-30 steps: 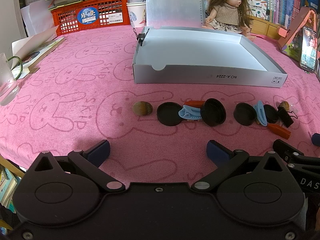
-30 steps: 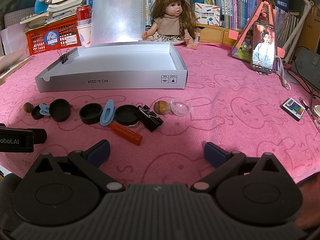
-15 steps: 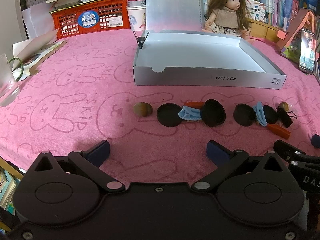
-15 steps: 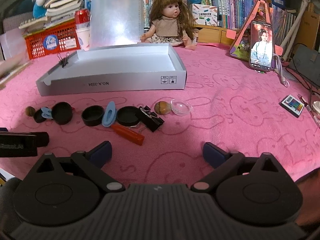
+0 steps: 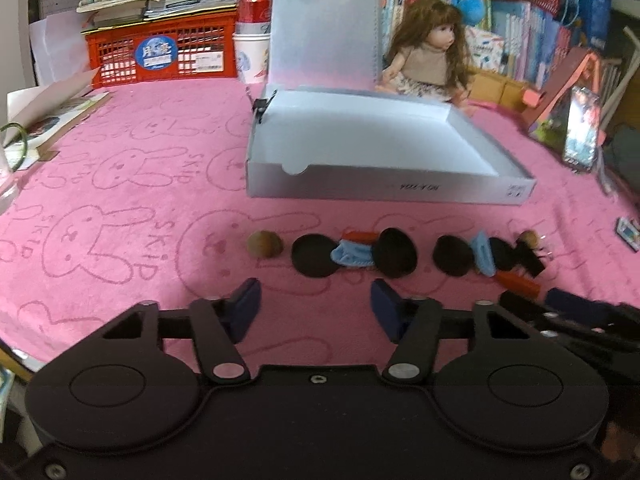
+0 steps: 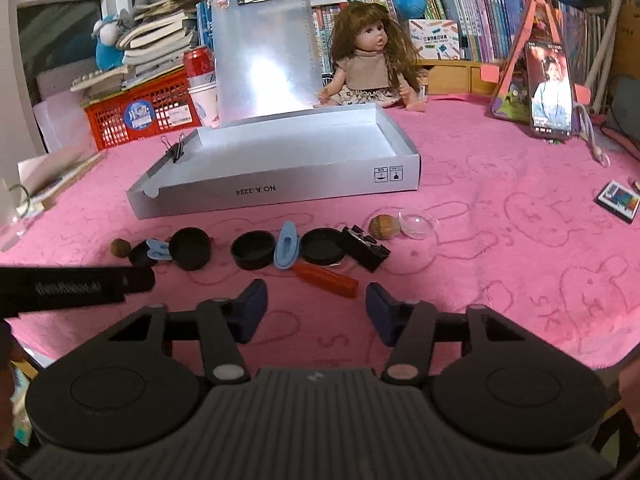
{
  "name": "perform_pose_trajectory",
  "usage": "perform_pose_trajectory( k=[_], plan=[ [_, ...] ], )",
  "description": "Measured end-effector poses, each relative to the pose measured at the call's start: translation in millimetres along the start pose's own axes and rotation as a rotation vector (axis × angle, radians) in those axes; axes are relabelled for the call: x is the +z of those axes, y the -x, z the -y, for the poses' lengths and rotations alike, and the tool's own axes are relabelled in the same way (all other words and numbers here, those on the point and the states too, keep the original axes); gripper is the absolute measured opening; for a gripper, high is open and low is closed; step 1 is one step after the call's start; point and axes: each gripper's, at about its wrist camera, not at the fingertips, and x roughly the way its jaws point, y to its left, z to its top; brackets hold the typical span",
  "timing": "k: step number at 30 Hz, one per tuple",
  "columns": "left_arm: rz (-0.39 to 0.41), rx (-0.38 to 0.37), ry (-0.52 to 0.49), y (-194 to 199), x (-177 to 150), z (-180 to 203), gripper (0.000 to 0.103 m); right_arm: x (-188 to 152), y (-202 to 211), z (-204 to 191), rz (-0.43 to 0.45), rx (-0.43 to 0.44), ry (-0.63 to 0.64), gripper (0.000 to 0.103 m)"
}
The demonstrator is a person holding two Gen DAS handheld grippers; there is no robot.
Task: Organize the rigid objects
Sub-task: 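Lower both tools toward the row of small items before the box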
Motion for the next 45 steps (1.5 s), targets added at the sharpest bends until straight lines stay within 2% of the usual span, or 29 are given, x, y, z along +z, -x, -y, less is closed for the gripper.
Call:
perform_pose_trajectory(
  k=[5,9,10,16,22,27,31,34,45],
  plan=[
    [0.010,-0.032,-0.022,0,0,6,0.044,2,-5,-2,0.003,-0.003,-0.012,0.055],
    [0.006,-0.059,-0.026,-2,0,12,0.027,4,-12,-3,0.008,-0.016,-0.004,0.048],
    [0.004,-0.065,-0.026,-3,0,13,0.027,5,-13,-4,0.012,-0.022,0.000,0.048],
    [0.010,-0.075,-0.035,-3,-2,15,0.026,7,-19,-7,0.023,-0.016,-0.002,0.048],
    [0.021,-0.059,-0.012,-3,-1,9,0.026,3,-22,-18,0.048,-0.053,0.045,0.054],
    [0.032,-0.041,-0.004,-2,0,5,0.027,-3,-22,-25,0.078,-0.079,0.099,0.055],
    [0.030,-0.038,0.002,-2,0,3,0.027,-7,-16,-20,0.087,-0.070,0.073,0.055],
    [0.026,-0.043,0.006,-4,1,3,0.027,-7,-14,-18,0.092,-0.076,0.053,0.049],
    [0.057,-0.026,-0.009,-3,3,7,0.031,-9,-8,-7,0.102,-0.071,0.056,0.048]
  ],
)
